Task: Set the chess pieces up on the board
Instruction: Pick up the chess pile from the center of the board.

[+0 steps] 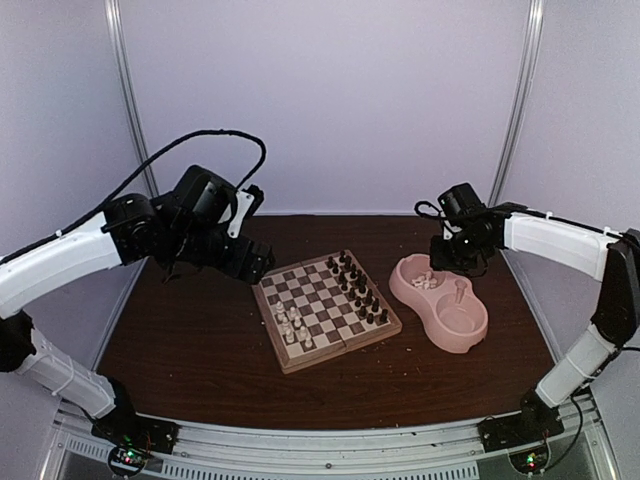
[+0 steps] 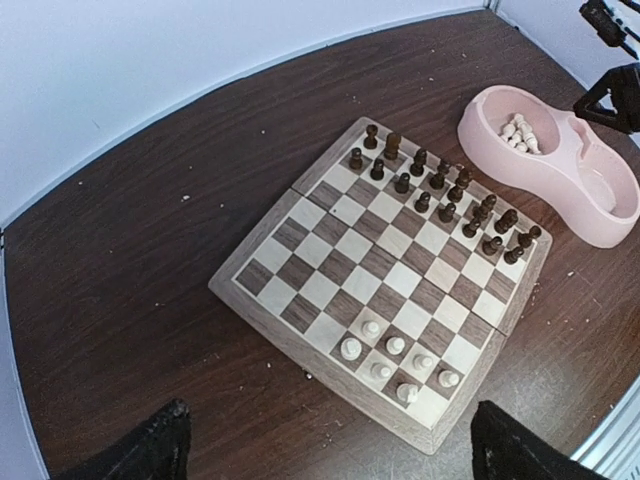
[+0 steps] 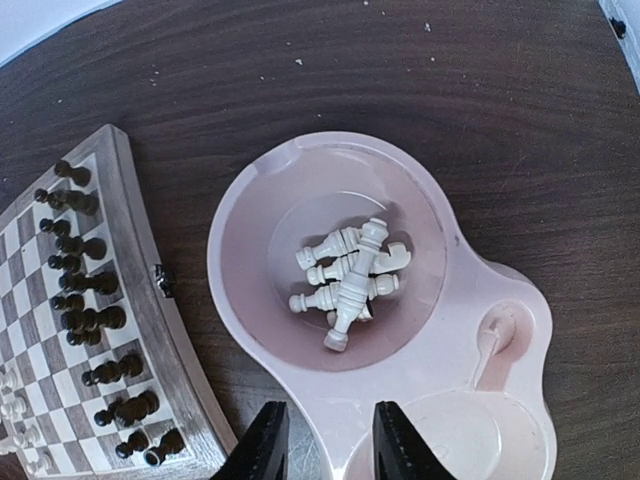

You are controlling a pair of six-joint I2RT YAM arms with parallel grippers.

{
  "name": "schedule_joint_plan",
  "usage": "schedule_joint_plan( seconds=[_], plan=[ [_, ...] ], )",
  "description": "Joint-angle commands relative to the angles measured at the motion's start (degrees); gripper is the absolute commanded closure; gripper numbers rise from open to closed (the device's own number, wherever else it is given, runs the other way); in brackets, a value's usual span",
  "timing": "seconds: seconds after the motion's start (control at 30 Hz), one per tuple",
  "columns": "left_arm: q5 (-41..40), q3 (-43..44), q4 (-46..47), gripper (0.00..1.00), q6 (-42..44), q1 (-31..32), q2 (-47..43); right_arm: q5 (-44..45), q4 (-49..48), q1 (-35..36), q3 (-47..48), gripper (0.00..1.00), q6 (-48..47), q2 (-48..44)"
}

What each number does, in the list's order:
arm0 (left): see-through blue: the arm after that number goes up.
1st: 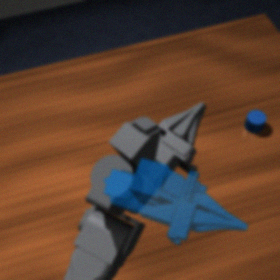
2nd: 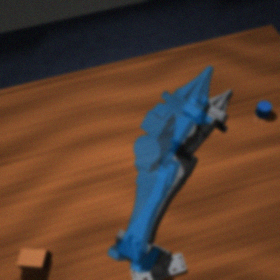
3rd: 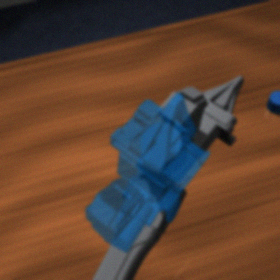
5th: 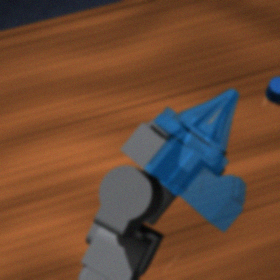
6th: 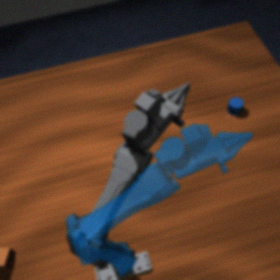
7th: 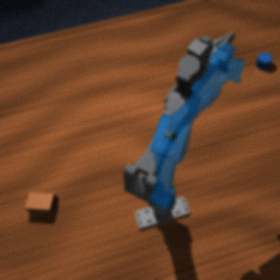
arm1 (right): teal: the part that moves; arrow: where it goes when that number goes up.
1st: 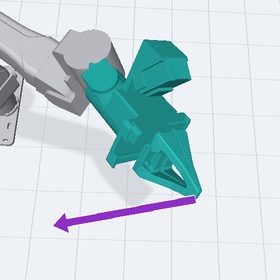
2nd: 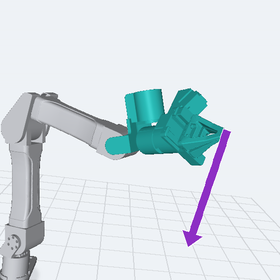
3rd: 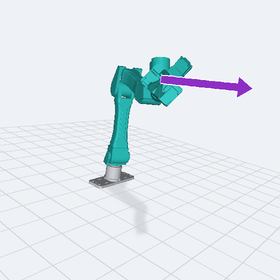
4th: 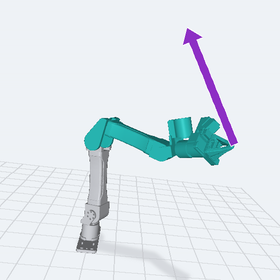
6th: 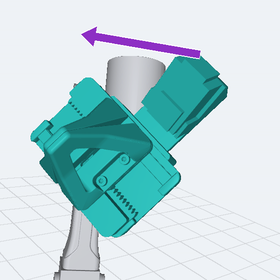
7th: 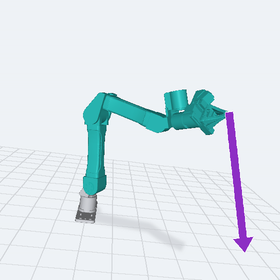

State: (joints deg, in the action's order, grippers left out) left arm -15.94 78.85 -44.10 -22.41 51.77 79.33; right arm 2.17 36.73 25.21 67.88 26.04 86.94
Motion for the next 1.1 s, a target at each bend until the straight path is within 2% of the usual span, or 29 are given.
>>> schedule_joint_plan(
  seconds=[0.0, 0.4, 0.7, 0.8, 0.93, 1.07],
  plan=[
    [-2.31, -6.99, 9.30, 0.02, -2.15, -0.99, -6.68, -0.61, 1.41, -1.36, 5.70, 0.68, 3.76, 6.36],
    [-0.29, -11.76, 8.49, 0.02, -0.83, -1.32, -11.73, -0.44, 0.46, -4.41, 12.60, 0.70, 6.27, 20.73],
    [2.30, -12.43, 9.04, 0.02, 0.19, -1.34, -9.55, 0.25, -0.23, -5.26, 13.97, 0.71, 7.44, 26.66],
    [2.32, -12.20, 9.03, 0.02, 0.41, -1.32, -8.75, -0.74, -0.35, -5.39, 15.06, 0.75, 7.35, 28.18],
    [2.28, -11.51, 8.69, 0.02, 0.76, -1.37, -7.99, -2.06, -0.35, -5.57, 15.51, 0.84, 7.15, 26.75],
    [2.66, -11.26, 8.59, 0.02, 0.67, -1.33, -7.96, -4.18, -2.93, -5.62, 13.17, 0.86, 5.13, 21.09]
  ],
)
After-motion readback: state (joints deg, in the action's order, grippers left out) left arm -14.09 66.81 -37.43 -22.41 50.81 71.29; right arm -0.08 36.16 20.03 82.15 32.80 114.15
